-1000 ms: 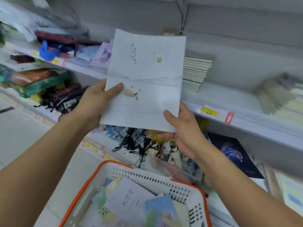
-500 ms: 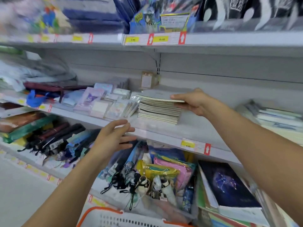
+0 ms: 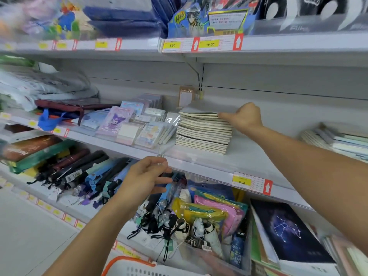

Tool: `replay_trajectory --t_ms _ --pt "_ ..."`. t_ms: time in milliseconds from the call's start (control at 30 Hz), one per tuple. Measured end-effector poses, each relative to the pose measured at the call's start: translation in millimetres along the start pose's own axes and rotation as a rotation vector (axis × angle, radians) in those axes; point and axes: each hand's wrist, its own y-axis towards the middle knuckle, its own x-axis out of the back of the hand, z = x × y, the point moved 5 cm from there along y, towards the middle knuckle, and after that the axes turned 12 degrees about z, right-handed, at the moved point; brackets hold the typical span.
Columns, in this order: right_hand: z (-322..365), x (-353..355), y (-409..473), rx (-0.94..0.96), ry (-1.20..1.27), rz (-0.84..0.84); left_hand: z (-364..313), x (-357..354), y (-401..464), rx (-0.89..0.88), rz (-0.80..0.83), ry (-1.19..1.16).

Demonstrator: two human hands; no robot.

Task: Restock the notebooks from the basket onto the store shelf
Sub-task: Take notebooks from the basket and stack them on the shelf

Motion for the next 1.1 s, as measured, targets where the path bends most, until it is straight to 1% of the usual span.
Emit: replay_trajectory --t_ms 200,267,367,433,533,667,733,800,867,967,1033,1100 --pt "-5 -5 -8 0.115 -0.093 -0.075 8 0 -12 0.054 0.026 0.118" --pt "-6 -9 -12 0.185 -0.211 -0.085 16 -3 -20 0.094 0.052 0.154" --pt "-3 -16 -13 0.281 -0.373 -0.018 21 -8 -28 0.126 0.105 0.195" --pt "-2 -19 -11 0.29 -0.369 0.026 22 -8 -31 0.138 0.126 0.211" --pt "2 -24 -11 0.29 -0.402 0.011 22 -6 -32 0.138 0.131 0.217" --pt "12 -23 -18 0.357 -0.732 -0.06 21 -3 -31 0.14 0.118 0.191" --pt "16 -21 -21 0.376 -0.814 -0.095 22 -1 -29 0.142 0.111 0.182" --pt "19 -22 -22 0.365 -0.863 -0.087 23 2 -28 0.147 0.1 0.171" --pt "23 -20 -17 0.298 -0.805 -0.069 24 6 -27 0.153 0.085 0.169" --pt "19 -16 2 0.151 -0.565 0.003 27 12 -26 0.161 0.072 0.153" --pt "10 -21 13 0.111 -0.37 0.07 28 14 -26 0.157 0.067 0.149" --pt "1 -32 15 0.104 -0.25 0.165 29 15 -26 0.155 0.068 0.145"
